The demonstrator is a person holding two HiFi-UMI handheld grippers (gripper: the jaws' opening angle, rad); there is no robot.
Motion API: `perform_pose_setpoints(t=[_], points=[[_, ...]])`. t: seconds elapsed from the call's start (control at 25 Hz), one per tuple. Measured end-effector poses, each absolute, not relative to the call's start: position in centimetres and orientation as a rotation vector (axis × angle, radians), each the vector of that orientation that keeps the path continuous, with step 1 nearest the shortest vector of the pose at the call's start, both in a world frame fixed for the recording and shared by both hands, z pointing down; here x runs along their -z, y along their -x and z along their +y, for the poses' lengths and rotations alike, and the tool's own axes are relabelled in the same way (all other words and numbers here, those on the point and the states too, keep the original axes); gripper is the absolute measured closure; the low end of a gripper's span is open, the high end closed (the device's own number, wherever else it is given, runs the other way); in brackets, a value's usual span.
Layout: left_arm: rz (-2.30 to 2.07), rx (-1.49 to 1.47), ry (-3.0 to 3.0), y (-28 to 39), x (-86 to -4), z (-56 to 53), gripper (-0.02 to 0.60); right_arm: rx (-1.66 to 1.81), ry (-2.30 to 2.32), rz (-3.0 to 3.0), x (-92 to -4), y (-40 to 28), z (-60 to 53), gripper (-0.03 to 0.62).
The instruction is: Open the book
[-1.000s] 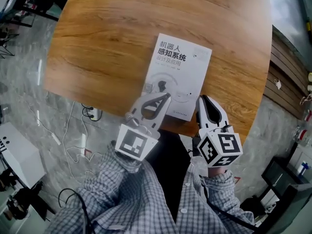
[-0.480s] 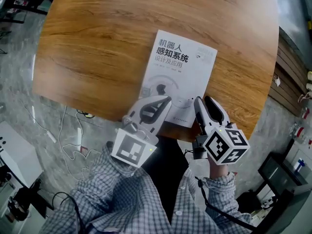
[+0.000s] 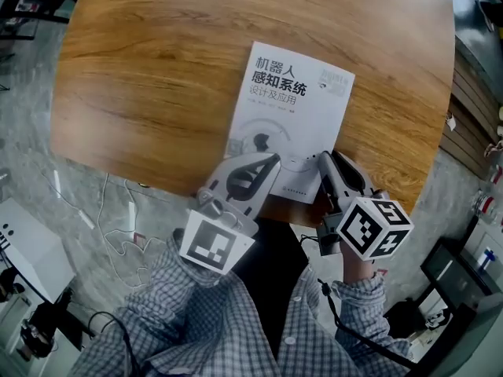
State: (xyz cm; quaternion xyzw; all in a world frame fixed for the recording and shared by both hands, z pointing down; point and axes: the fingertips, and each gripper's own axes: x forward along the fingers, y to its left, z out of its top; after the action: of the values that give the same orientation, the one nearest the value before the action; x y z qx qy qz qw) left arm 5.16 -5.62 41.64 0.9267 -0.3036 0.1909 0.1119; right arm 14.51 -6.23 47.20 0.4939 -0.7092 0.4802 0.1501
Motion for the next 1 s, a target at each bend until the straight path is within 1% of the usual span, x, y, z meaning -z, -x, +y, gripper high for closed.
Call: perform_pose_setpoints(t=[0.24,0.4,0.6,0.72,0.88,1.0], points=[[-0.857,-0.523,-2.726,-5.4,-41.5,-5.6,0.580,-1.476,-1.471,-2.060,-46.4,-14.8,-6.4,0.545],[-0.803,-0.582,-2.749,-5.6,-41.4,-4.7,0.565,-1.530,-1.509,-2.063,-45.8,-14.8,-6.4,0.551],[-0.756,-0.691,-2.855,-6.5,-40.4,-2.7,0.439,-1.578,-1.521,-2.081,-44.3,-14.5,-6.5,0.557],[-0.692,-0.794,-2.927,-7.6,-40.4,-1.0,0.384,-1.603,-1.515,-2.084,-43.7,-14.4,-6.5,0.559],[-0.576,-0.904,-2.990,-9.2,-40.8,1.8,0.342,-1.641,-1.516,-2.088,-43.1,-14.1,-6.6,0.560],[-0.533,-0.967,-3.021,-10.3,-41.2,3.5,0.324,-1.660,-1.514,-2.094,-42.5,-13.9,-6.8,0.562]])
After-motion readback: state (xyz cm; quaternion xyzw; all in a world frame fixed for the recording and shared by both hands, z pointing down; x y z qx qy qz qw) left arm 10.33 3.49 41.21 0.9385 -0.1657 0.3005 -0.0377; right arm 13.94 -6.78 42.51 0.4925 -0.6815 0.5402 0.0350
